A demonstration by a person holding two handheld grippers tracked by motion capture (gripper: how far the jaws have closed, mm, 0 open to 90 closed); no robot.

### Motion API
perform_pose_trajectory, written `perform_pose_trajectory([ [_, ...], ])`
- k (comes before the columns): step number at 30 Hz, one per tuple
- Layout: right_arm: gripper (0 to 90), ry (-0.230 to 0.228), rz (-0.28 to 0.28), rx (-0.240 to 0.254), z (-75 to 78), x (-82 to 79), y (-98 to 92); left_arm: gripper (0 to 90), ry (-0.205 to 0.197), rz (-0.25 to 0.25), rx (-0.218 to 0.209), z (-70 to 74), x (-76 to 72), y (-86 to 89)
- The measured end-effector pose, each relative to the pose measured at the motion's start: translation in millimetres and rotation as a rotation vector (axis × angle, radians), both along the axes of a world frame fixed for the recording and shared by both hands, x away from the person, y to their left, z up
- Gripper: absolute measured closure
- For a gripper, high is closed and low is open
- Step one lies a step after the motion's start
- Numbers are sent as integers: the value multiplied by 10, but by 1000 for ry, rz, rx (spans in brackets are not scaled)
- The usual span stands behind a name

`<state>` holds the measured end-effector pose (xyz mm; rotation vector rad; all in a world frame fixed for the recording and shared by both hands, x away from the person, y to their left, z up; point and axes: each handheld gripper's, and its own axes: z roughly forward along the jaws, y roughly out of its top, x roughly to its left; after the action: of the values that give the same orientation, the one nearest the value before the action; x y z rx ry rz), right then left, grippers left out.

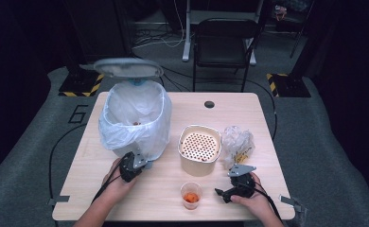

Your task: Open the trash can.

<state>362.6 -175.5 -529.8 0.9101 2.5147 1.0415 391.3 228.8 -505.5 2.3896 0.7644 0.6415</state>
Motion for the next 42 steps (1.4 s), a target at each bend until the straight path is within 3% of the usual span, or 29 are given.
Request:
perform_pose_trajectory([
  [1,0,5,-2,5,-3,-4,3,900,-16,-24,23,13,18,12],
  [2,0,2,-1,4,-4,1,2,900,-9,7,-10,-9,5,2],
  [4,0,3,-1,5,-4,1,2,900,-1,20,-26,-18,-4,4],
  [5,0,3,-3,6,-4,-4,3,900,-3,-9,1,4,15,24],
  [7,0,5,-2,5,-3,-3,3,900,4,24,-39,-19,3,14],
  [20,1,-6,-13,-2,3,-7,5,900,44,37,-74,-6,21,41],
  [23,29,19,-5,-6,20,-10,13,900,25,40,-69,-14,21,33],
  [28,151,25,-1,-16,70,-28,-1,900,25,43,-65,-13,20,26],
  [31,151,39,6,-38,95,-30,-18,900,25,28,-43,2,31,33],
  [41,234,85,2,-59,249,-86,-64,900,42,35,-55,8,38,37],
  [42,242,83,-3,-61,270,-93,-75,900,29,38,-54,1,35,32],
])
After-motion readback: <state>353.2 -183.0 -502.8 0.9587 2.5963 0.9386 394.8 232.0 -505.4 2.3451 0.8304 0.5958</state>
